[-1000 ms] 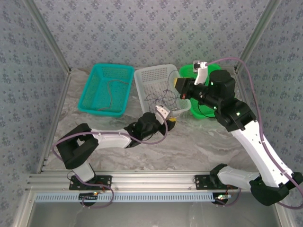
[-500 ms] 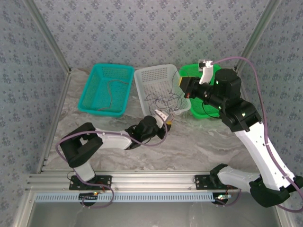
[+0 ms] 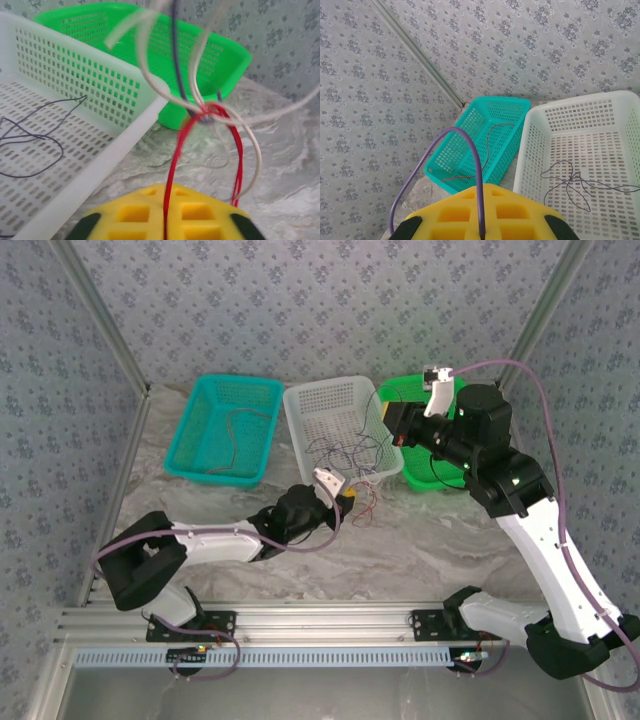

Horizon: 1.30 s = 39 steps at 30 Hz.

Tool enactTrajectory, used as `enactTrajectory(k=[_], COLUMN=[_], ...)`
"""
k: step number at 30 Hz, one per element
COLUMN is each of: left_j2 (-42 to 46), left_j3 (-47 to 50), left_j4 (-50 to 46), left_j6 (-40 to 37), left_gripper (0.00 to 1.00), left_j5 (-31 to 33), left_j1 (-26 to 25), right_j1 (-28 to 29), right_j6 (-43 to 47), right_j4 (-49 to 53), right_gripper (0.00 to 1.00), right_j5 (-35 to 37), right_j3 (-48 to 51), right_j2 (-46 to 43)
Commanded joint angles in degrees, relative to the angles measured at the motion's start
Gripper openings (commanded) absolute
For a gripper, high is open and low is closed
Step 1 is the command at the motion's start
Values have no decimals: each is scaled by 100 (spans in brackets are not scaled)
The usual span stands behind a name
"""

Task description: Untangle the cables

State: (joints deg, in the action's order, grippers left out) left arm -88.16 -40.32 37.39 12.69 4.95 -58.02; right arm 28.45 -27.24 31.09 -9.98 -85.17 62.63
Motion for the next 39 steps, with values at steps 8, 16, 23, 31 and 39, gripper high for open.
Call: enactTrajectory(k=[8, 16, 23, 31, 39], left_j2=[-341, -669, -919, -655, 239], left_j3=[60, 40, -20, 126, 234], left_j4=[-208, -1241, -1739, -1641, -1774], left_j6=[221, 284, 375, 368, 143], left_gripper=[0, 0, 0, 6, 79], left_j5=[50, 707, 899, 899, 793], left_j1=[-34, -34, -33, -34, -34], right_j1=[-134, -273, -409, -502, -559], right_j6=[-95, 6, 35, -17, -79], right_j4=[-123, 26, 151, 155, 38], right_gripper=[0, 0, 0, 0, 0], right_j5=[-250, -232, -320, -406, -431], right_j3=[-84, -469, -810, -806, -586], right_j2=[-126, -147, -152, -179, -223])
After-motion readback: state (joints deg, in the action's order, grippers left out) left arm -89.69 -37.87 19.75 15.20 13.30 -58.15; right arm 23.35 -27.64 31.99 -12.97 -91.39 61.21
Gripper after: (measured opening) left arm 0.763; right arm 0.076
